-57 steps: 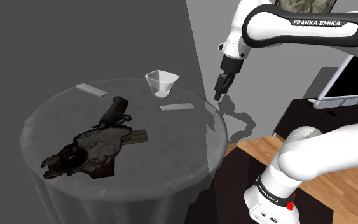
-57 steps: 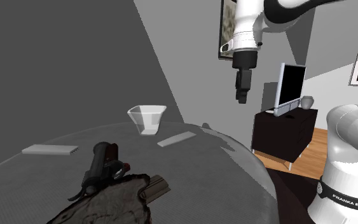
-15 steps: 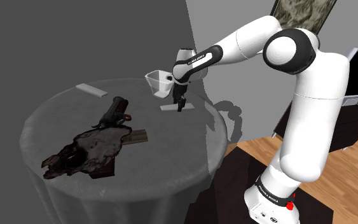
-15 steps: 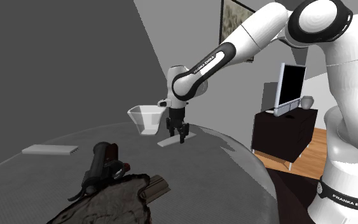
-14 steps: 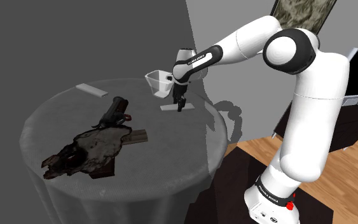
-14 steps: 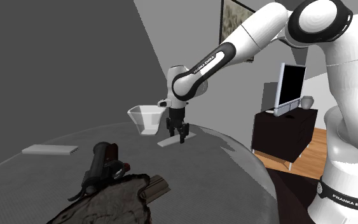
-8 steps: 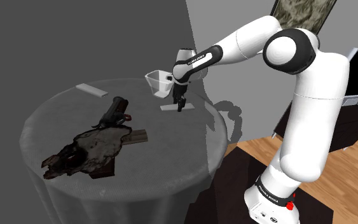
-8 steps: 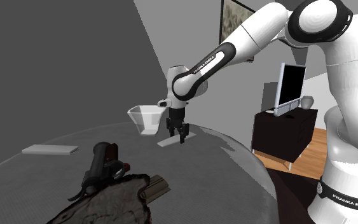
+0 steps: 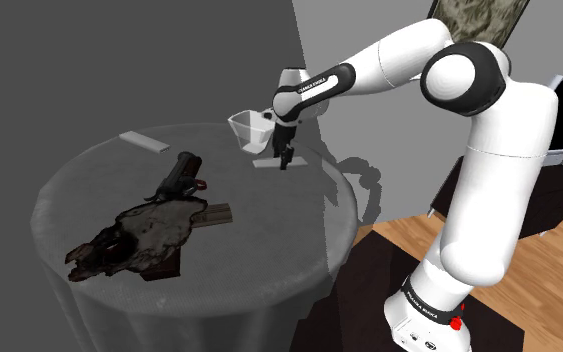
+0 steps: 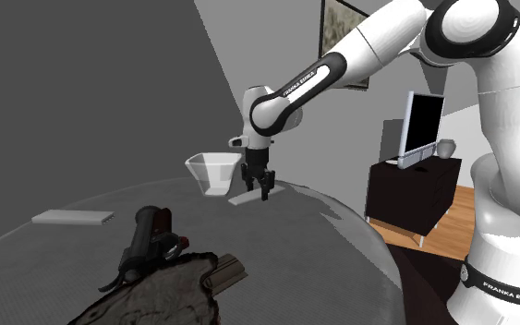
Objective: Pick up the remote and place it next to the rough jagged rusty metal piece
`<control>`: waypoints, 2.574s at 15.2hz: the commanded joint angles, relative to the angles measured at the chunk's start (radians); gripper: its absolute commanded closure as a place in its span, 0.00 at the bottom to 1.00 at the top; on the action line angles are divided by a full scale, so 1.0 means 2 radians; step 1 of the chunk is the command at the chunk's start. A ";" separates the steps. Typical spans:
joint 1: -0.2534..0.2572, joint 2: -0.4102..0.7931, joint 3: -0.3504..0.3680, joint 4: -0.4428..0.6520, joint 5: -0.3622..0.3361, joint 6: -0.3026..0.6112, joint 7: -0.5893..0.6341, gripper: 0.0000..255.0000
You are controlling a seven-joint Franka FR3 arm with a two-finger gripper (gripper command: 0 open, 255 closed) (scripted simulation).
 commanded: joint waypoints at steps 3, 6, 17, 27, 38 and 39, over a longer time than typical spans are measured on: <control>0.001 -0.012 -0.001 0.012 -0.002 -0.024 0.001 1.00; 0.001 -0.021 -0.001 0.022 -0.004 -0.042 0.002 1.00; 0.002 -0.044 -0.002 0.066 -0.008 -0.110 0.004 1.00; 0.025 -0.099 0.015 0.031 -0.017 -0.129 0.047 1.00; 0.083 -0.196 0.077 -0.082 -0.019 -0.114 0.168 1.00; 0.088 -0.202 0.084 -0.089 -0.017 -0.114 0.180 1.00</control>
